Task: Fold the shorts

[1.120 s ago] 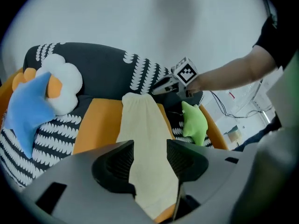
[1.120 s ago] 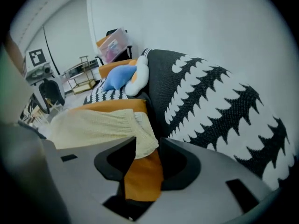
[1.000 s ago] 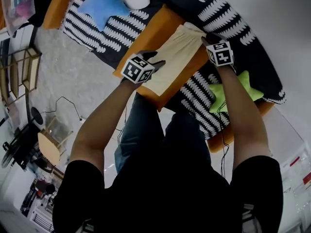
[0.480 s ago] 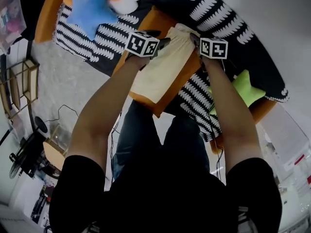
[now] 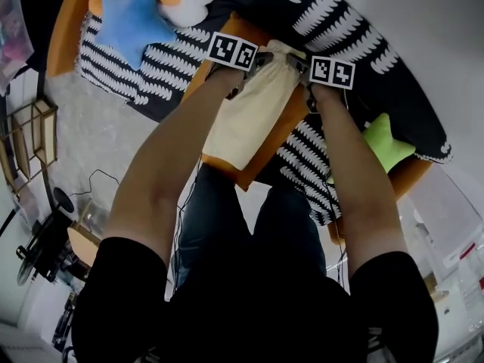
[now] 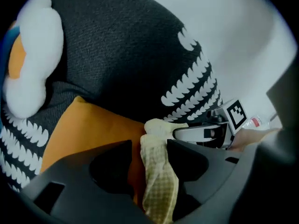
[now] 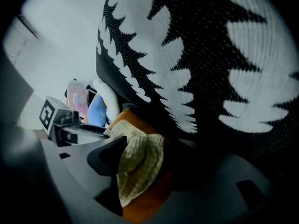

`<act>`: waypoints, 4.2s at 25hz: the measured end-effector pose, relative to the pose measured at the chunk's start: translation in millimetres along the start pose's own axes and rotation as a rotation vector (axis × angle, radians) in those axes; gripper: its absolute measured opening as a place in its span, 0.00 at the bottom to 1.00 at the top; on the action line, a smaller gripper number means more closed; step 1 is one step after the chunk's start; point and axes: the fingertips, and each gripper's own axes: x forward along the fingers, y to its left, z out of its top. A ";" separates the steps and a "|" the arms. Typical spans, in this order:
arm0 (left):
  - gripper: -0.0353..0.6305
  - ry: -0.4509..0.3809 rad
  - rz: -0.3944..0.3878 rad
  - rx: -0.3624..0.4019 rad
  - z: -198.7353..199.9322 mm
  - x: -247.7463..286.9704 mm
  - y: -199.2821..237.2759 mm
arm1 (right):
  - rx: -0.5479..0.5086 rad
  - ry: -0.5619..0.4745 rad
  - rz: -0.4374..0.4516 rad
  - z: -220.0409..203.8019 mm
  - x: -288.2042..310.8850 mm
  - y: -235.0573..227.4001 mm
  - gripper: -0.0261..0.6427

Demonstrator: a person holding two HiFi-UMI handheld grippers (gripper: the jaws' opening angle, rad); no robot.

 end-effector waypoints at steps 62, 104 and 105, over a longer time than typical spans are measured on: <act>0.15 -0.197 0.005 0.312 -260.5 -213.3 -21.1 | -1.210 0.210 0.408 -277.6 -72.6 290.0 0.17; 0.42 -0.171 0.033 0.053 -329.1 -252.0 22.3 | -0.881 0.332 0.312 -328.7 -76.9 274.1 0.37; 0.42 -0.169 0.034 0.058 -325.0 -257.9 21.3 | -0.862 0.317 0.307 -322.3 -83.8 275.5 0.37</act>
